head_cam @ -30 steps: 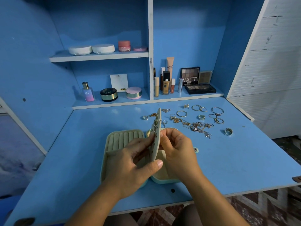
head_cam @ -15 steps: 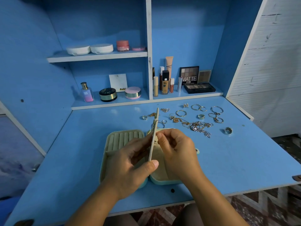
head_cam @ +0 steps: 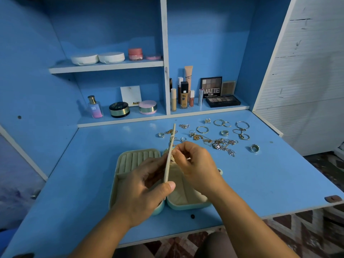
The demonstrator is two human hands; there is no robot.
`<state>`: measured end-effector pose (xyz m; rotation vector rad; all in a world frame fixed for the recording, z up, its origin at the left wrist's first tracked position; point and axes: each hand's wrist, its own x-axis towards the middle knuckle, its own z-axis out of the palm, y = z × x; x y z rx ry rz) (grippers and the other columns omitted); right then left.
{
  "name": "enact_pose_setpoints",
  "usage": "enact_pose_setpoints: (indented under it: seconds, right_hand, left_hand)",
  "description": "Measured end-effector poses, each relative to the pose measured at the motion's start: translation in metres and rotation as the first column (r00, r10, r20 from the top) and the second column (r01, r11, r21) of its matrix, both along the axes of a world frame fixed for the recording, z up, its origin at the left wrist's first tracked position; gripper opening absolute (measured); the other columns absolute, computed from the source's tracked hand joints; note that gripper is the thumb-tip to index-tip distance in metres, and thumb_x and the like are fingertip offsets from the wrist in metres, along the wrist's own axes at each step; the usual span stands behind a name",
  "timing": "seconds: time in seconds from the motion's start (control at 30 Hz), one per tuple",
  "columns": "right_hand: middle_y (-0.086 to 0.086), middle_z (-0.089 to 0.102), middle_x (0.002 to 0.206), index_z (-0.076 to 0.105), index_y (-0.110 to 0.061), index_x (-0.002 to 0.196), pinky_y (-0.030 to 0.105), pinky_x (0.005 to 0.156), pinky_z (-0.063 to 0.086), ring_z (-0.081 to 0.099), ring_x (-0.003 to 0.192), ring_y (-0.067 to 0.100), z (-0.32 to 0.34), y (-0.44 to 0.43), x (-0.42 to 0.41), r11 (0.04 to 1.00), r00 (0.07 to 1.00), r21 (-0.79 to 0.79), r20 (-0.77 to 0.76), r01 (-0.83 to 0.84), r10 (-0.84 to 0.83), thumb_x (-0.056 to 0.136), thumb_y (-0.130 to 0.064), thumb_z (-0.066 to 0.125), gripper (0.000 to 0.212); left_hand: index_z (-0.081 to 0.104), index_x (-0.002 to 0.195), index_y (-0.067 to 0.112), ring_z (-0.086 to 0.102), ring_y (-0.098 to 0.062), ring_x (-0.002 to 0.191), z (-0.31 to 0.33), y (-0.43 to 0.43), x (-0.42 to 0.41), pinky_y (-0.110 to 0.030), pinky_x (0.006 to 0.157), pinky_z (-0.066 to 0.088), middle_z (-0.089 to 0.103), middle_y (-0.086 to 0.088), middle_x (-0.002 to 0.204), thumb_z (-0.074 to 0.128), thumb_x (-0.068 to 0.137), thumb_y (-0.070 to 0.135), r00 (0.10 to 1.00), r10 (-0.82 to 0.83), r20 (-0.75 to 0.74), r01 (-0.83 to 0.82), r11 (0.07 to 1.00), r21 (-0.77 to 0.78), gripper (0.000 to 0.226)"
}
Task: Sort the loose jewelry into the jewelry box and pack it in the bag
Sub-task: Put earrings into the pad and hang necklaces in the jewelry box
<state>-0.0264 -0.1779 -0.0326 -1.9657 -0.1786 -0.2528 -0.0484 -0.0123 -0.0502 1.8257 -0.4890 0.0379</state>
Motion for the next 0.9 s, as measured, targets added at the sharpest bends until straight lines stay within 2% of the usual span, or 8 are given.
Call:
enact_pose_setpoints:
  seconds: [0.1, 0.23, 0.33, 0.5, 0.7, 0.83, 0.9]
  right_hand:
    - [-0.009, 0.060, 0.079, 0.061, -0.026, 0.081, 0.014, 0.063, 0.042, 0.055, 0.072, 0.004, -0.003, -0.004, -0.002, 1.000, 1.000, 0.007, 0.001, 0.025, -0.025, 0.092, -0.031, 0.056, 0.014]
    - [-0.014, 0.054, 0.062, 0.063, -0.025, 0.081, 0.011, 0.054, 0.039, 0.047, 0.054, -0.002, -0.008, -0.005, -0.009, 0.995, 0.995, 0.090, -0.095, 0.032, -0.023, 0.089, -0.021, 0.059, 0.010]
    - [-0.020, 0.054, 0.053, 0.065, -0.024, 0.080, 0.010, 0.052, 0.038, 0.046, 0.051, -0.003, -0.010, -0.001, -0.011, 0.999, 0.996, 0.026, -0.086, 0.018, -0.016, 0.088, -0.018, 0.063, 0.010]
    - [-0.011, 0.056, 0.061, 0.064, -0.021, 0.079, 0.012, 0.054, 0.039, 0.049, 0.055, 0.000, -0.010, 0.002, -0.011, 0.997, 0.998, -0.060, -0.033, 0.057, -0.059, 0.088, -0.022, 0.061, 0.010]
    - [-0.008, 0.049, 0.051, 0.055, -0.027, 0.064, 0.013, 0.050, 0.037, 0.046, 0.051, 0.002, -0.011, 0.003, -0.011, 0.987, 0.997, -0.144, -0.011, 0.076, -0.078, 0.091, -0.023, 0.058, 0.027]
    - [-0.010, 0.057, 0.058, 0.064, -0.026, 0.072, 0.011, 0.053, 0.039, 0.049, 0.052, 0.000, -0.011, -0.003, -0.010, 0.988, 0.994, -0.143, -0.089, 0.054, -0.068, 0.090, -0.027, 0.061, 0.018]
    - [-0.010, 0.066, 0.072, 0.067, -0.025, 0.085, 0.015, 0.063, 0.047, 0.059, 0.062, -0.002, -0.008, -0.009, -0.012, 0.996, 0.986, -0.042, -0.145, 0.074, -0.080, 0.093, -0.025, 0.056, 0.014]
  left_hand:
    - [0.066, 0.122, 0.016, 0.065, -0.015, 0.098, 0.000, -0.001, -0.001, -0.019, 0.081, 0.049, 0.066, 0.004, 0.099, 0.065, 0.071, 0.039, 1.000, -0.005, -0.002, 0.005, 0.999, -0.032, 0.056]
    - [0.065, 0.125, 0.020, 0.065, -0.020, 0.105, -0.001, -0.001, -0.002, -0.027, 0.086, 0.052, 0.068, 0.002, 0.106, 0.065, 0.072, 0.037, 1.000, 0.001, -0.004, -0.001, 1.000, -0.029, 0.056]
    - [0.064, 0.126, 0.023, 0.065, -0.018, 0.105, -0.002, 0.000, -0.002, -0.029, 0.087, 0.053, 0.067, 0.004, 0.106, 0.065, 0.072, 0.038, 1.000, 0.013, 0.013, -0.013, 1.000, 0.012, 0.056]
    - [0.063, 0.128, 0.028, 0.065, -0.017, 0.109, -0.001, -0.001, -0.002, -0.036, 0.091, 0.054, 0.068, 0.006, 0.113, 0.064, 0.073, 0.040, 0.998, 0.039, 0.056, -0.042, 0.997, 0.062, 0.056]
    - [0.059, 0.131, 0.036, 0.064, -0.014, 0.111, -0.001, 0.000, -0.002, -0.039, 0.091, 0.054, 0.067, 0.010, 0.115, 0.062, 0.075, 0.043, 0.996, 0.035, 0.078, -0.043, 0.994, 0.105, 0.056]
    - [0.057, 0.134, 0.034, 0.061, -0.013, 0.116, -0.002, -0.001, -0.002, -0.038, 0.096, 0.053, 0.066, 0.009, 0.119, 0.064, 0.074, 0.043, 0.998, 0.020, 0.066, -0.025, 0.997, 0.080, 0.061]
    - [0.056, 0.135, 0.033, 0.061, -0.013, 0.117, -0.003, -0.002, -0.001, -0.037, 0.098, 0.052, 0.065, 0.007, 0.120, 0.067, 0.072, 0.043, 1.000, 0.009, 0.030, -0.010, 0.999, 0.051, 0.064]
